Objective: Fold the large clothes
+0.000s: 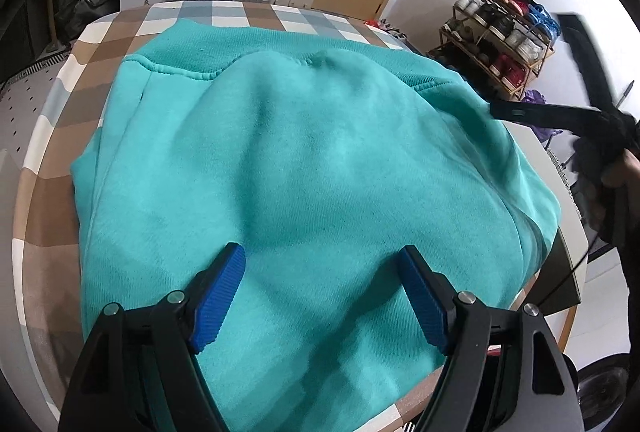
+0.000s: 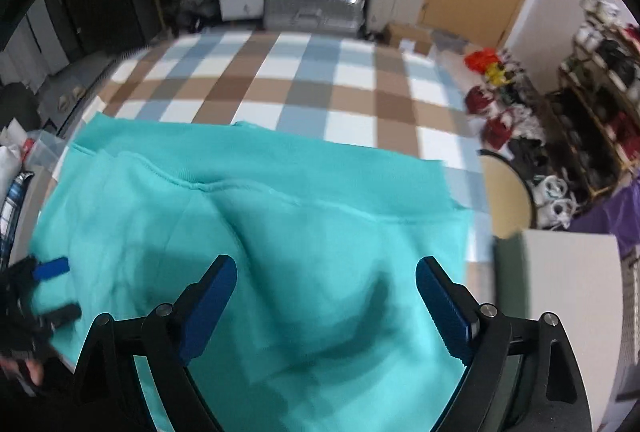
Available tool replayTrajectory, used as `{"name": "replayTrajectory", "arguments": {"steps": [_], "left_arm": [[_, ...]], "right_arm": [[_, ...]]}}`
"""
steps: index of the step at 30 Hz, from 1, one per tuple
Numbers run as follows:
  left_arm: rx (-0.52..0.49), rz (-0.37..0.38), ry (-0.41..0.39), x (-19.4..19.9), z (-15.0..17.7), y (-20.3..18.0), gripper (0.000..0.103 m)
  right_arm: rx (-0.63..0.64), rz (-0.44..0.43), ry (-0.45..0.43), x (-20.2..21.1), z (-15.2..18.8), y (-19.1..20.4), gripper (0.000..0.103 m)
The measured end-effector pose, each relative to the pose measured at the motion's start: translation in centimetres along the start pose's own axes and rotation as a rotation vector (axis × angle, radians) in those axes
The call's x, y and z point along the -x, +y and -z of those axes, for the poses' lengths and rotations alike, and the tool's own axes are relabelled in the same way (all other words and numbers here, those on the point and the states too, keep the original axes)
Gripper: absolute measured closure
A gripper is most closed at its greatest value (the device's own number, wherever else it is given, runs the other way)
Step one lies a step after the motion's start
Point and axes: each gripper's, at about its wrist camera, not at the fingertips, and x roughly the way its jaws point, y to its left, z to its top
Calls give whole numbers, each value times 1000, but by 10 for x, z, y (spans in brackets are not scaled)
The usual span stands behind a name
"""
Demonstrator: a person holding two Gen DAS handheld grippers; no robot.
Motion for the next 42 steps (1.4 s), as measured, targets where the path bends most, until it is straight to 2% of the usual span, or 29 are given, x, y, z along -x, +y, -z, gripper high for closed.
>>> {"name": "replayTrajectory", "arguments": {"steps": [2, 3, 4, 6, 8, 10, 11, 13, 14, 15, 18, 19, 21, 22, 27, 30, 32, 35, 37, 39, 42], "left_arm": [[-1, -16, -8, -1, 2, -4, 28], [-8, -30, -12, -2, 2, -6, 28], [-13, -41, -15, -2, 4, -7, 28], [-24, -65, -12, -4, 2, -10, 28], [-24, -77, -6, -5, 2, -11, 28], [-26, -77, 0, -5, 2, -11, 28], [-27, -74, 3, -5, 2, -10, 28], [-31, -72, 7, -4, 2, -10, 28], [-32, -72, 8, -4, 3, -10, 28], [-35, -74, 8, -3, 3, -11, 28], [-34, -82, 4, -3, 4, -12, 28], [-34, -87, 2, -3, 4, -13, 28], [-35, -96, -4, -2, 5, -14, 27], [-37, -99, -5, -2, 6, -15, 27], [-65, -119, 1, -5, 7, -17, 28], [-72, -128, 4, -5, 6, -18, 28], [-63, -119, 3, -4, 6, -16, 28], [-46, -91, -5, 2, 5, -13, 28], [-20, -46, -40, 14, 4, -13, 28], [-12, 17, -89, 27, 2, -20, 28], [-65, 78, -183, 42, -6, -45, 27]], "right_arm": [[29, 67, 100, -38, -9, 8, 12], [41, 83, 153, -60, -9, 10, 8], [45, 96, 176, -73, -7, 8, 0], [-14, 65, 184, -94, -4, -4, 0], [-85, 11, 184, -97, -6, -17, 0], [-94, -5, 176, -90, -6, -20, 0], [-89, -1, 157, -81, -6, -19, 11], [-93, -4, 85, -51, -1, -15, 25], [-92, -11, 63, -40, 1, -12, 27], [-88, -60, 32, -24, 7, -6, 29], [-63, -189, -7, 1, 15, 19, 44], [-59, -224, -5, 4, 20, 27, 47], [-37, -301, 18, 8, 32, 49, 48], [-12, -310, 41, 3, 40, 64, 49], [77, -148, 33, -33, 67, 101, 49], [130, -82, 1, -39, 65, 111, 48], [108, -80, 14, -39, 61, 110, 48], [103, -128, 20, -22, 59, 98, 50], [73, -144, -37, 3, 63, 81, 49], [35, -121, -99, 26, 72, 59, 45], [-7, -57, -65, 26, 84, 28, 43]]}}
